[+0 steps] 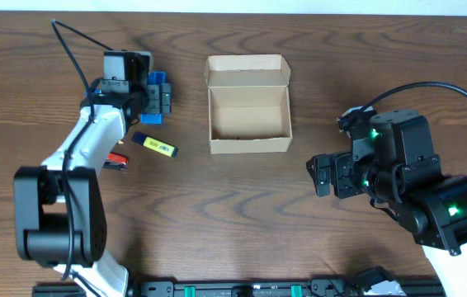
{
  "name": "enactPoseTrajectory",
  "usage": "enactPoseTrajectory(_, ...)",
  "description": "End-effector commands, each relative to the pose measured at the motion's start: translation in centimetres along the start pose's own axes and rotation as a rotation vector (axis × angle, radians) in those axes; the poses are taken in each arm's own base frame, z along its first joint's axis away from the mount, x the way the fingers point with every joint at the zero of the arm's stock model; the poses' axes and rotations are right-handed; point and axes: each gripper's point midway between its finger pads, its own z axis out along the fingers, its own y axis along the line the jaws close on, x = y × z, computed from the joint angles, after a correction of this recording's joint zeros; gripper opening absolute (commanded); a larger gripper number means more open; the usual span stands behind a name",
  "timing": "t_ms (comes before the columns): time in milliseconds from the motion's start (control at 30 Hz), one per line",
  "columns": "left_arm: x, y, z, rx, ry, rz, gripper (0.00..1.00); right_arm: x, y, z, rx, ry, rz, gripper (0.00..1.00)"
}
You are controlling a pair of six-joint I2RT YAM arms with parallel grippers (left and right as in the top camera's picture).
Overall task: Pack container
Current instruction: 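Reach the left gripper down and grasp the blue whiteboard duster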
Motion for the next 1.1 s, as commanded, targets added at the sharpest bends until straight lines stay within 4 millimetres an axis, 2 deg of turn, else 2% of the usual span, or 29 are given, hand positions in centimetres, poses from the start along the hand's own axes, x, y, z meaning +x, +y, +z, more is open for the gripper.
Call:
enactPoseTrajectory(0,0.2,0.4,1.5,0.007,0.016,-0.019,0.95,0.1,-0.2,0.1,0.004,0.003,-0.007,0.99)
enactPoseTrajectory(633,1.9,0.2,6.3,0.007,0.062,-0.013,0.95,0.1,-0.2,0.1,0.004,0.003,-0.007,0.99)
enactPoseTrajectory(833,1.9,-0.1,6.9,0.009,0.057,-0.012,1.00,0.1,-0.2,0.1,0.004,0.003,-0.007,0.99)
enactPoseTrajectory(900,1.7,0.0,7.0,0.005,0.050,-0.012,0.85,0.1,-0.2,0.1,0.004,0.003,-0.007,0.99)
enactPoseTrajectory(1067,1.8,0.3,7.0,-0.038,0.051,-0.005,0.63,0.1,-0.2,0.1,0.004,0.003,-0.007,0.99)
